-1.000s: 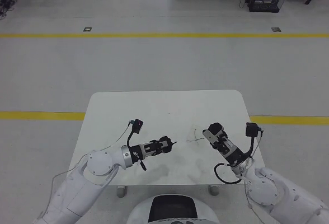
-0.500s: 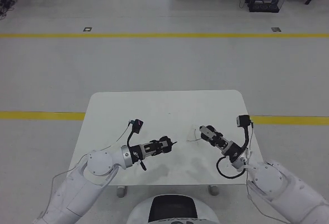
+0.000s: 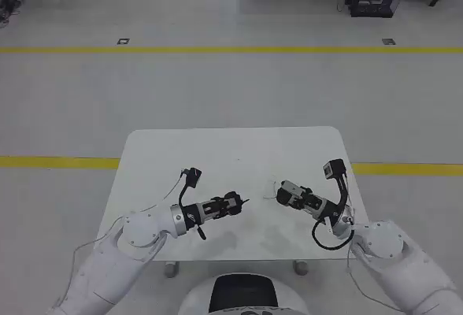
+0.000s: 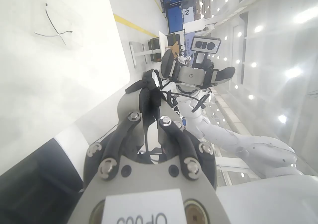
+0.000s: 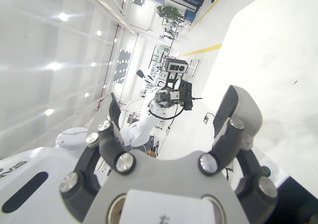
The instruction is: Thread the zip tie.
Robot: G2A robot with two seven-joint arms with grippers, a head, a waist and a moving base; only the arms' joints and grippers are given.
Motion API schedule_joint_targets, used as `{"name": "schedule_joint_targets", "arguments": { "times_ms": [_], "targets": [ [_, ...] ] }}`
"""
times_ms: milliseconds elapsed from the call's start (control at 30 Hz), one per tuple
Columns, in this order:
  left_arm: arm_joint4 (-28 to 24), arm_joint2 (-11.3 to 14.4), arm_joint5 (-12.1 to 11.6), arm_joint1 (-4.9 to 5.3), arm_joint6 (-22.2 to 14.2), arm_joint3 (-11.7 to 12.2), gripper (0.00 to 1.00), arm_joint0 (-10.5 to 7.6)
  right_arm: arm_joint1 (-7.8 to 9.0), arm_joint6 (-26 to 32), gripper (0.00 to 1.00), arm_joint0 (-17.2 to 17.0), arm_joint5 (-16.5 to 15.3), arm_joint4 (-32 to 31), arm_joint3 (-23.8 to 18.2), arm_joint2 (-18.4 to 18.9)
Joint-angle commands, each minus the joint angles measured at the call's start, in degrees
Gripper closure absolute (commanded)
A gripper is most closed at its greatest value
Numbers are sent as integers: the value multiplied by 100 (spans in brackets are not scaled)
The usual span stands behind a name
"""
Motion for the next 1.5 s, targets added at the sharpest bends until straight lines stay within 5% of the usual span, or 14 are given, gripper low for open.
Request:
{"name": "schedule_joint_targets", "arguments": {
  "times_ms": [0,533,900,1467],
  "targets": [
    [0,0,0,0,0,0,100,0,-179,495,0,-50,0,203,82,235],
    [0,0,0,0,0,0,100,0,-1625,3700,0,-204,0,769,1003,1623],
    [0,0,0,0,0,0,100,0,-2467,4823,0,-7,0,643,1673,2102],
    [-85,15,0,-7,34,-28,100,10,-2483,4823,0,0,0,611,1682,2107]
  ]
}}
